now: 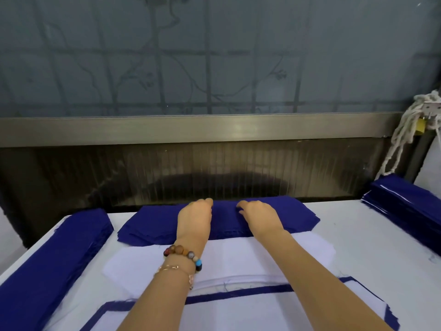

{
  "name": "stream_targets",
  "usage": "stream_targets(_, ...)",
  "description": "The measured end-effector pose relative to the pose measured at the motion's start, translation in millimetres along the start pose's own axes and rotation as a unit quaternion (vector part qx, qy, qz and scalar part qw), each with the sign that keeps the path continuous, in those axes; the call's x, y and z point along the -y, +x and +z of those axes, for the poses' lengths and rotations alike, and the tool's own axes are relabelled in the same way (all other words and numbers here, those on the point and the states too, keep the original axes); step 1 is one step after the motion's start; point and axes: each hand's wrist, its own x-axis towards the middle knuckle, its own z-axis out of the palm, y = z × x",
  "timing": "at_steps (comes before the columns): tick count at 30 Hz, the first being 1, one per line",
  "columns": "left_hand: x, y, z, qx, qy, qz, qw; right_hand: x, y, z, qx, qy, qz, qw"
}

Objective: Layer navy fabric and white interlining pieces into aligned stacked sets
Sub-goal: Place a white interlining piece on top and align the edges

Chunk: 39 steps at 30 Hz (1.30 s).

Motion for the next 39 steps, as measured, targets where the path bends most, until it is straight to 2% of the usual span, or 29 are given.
stream_targets(7,6,9,18,-0.027,-0.013,0.008,1.0,-1,17,-4,0.029,0.025,0.002,0.999)
stream_targets(12,10,6,27,-0.042,-0.049,0.026,0.998,-3,15,5,0.003,0.043,0.015,0.999)
stream_targets(16,12,4,29,-0.075,-0.015,0.047,0.996,-3,14,7,0.001,0.043,0.017,0.999)
stream_targets(19,11,6,28,-0.051,-0.001,0.059,0.997,-2,8,13,-0.036,0.025,0.02,0.999)
stream_targets(21,9,7,27,-0.039,-0.03,0.054,0.997,-1,5,16,-0.07,0.032,0.022,0.997)
stream_targets(24,9,6,27,-0.029,-0.078,0.03,0.996,-1,3,17,-0.121,0.02,-0.018,0.992)
stream_targets(26,11,7,28,-0.017,-0.07,0.024,0.997,-2,2,17,-0.148,0.001,-0.033,0.988)
stream_targets(31,11,4,26,-0.048,-0.039,0.041,0.997,-1,0,17,-0.174,-0.007,-0.037,0.984)
stream_targets(35,11,-1,18,-0.07,-0.056,0.07,0.994,-1,-4,17,-0.147,0.068,-0.067,0.985)
stream_targets(39,11,-7,9,-0.044,-0.084,0.097,0.991,-3,-8,18,-0.122,0.155,-0.093,0.976)
